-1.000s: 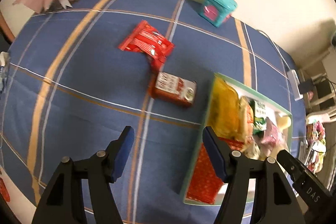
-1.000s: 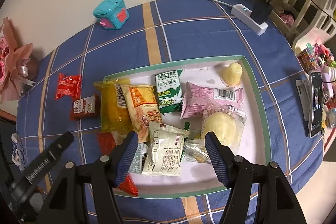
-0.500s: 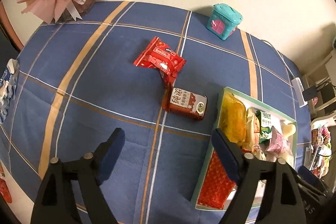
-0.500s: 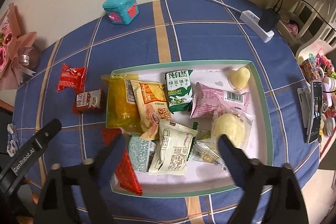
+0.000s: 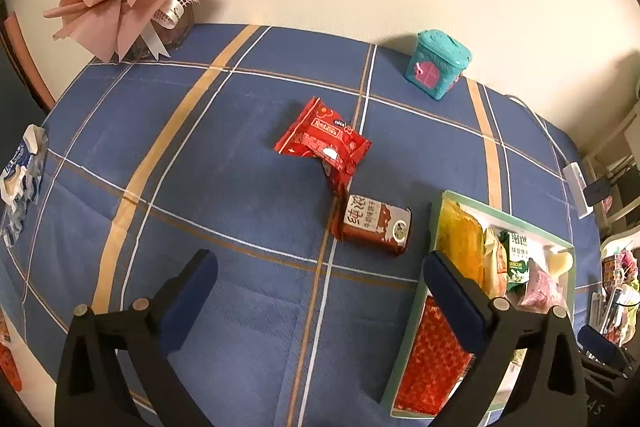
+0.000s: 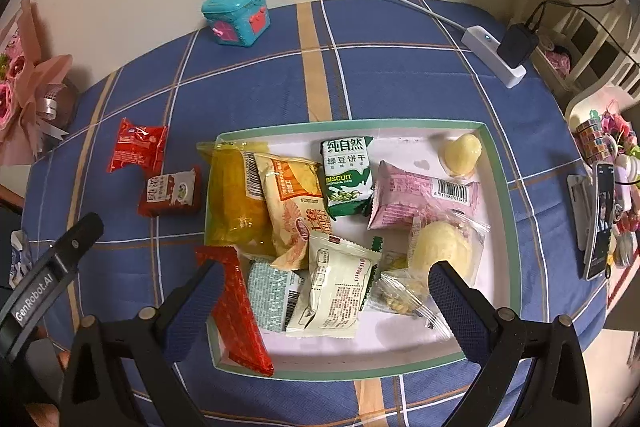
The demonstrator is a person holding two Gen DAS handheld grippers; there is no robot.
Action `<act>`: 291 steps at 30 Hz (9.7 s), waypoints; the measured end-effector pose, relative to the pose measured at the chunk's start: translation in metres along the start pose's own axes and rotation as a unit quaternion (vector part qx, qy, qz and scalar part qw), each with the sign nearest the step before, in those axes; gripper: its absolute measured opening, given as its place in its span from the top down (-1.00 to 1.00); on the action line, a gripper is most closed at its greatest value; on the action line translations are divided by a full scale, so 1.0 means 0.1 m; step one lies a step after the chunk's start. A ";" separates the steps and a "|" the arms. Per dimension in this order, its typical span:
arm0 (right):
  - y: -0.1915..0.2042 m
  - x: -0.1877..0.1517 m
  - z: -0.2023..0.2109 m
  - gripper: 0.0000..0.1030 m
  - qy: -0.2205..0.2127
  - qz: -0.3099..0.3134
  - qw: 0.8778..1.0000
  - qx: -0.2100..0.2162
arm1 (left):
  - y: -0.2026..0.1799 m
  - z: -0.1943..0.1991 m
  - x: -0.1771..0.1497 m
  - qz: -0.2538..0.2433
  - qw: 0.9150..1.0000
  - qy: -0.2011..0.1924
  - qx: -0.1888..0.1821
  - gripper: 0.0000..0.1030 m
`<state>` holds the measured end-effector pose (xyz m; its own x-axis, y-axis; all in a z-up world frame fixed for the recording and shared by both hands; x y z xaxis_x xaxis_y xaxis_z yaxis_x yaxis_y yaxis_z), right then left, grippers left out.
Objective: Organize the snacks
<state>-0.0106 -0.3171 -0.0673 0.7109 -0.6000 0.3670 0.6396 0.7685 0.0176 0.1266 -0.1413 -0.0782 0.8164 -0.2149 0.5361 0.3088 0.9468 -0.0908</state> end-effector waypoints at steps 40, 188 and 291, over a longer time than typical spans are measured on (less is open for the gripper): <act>1.56 0.34 -0.66 -0.82 -0.010 0.070 0.994 0.086 | 0.63 -0.63 0.53 0.038 0.999 -0.007 -0.007 -0.99; -0.54 -0.12 0.12 -0.35 -0.026 -0.085 0.996 0.011 | -0.53 0.29 -0.41 -0.050 0.998 0.028 -0.024 -0.46; -0.09 -0.98 0.55 -1.00 -0.073 0.018 0.997 -0.009 | 0.36 0.87 -1.02 -0.097 0.991 -0.007 0.093 -0.99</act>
<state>-0.1021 -0.2534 -0.0519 0.6845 -0.5315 0.4989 0.6200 0.7844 -0.0150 0.0114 -0.0645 -0.0628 0.7432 -0.3952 0.5399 0.3631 0.9160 0.1707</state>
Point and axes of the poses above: each gripper's, at about its wrist camera, not at the fingertips, and z roughly against the way its jaws point, y to its left, x to its top, the point moved 7 cm from there along -z, roughly the way its jaws point, and after that the axes turned 7 degrees about -y, right-handed, at the moved point
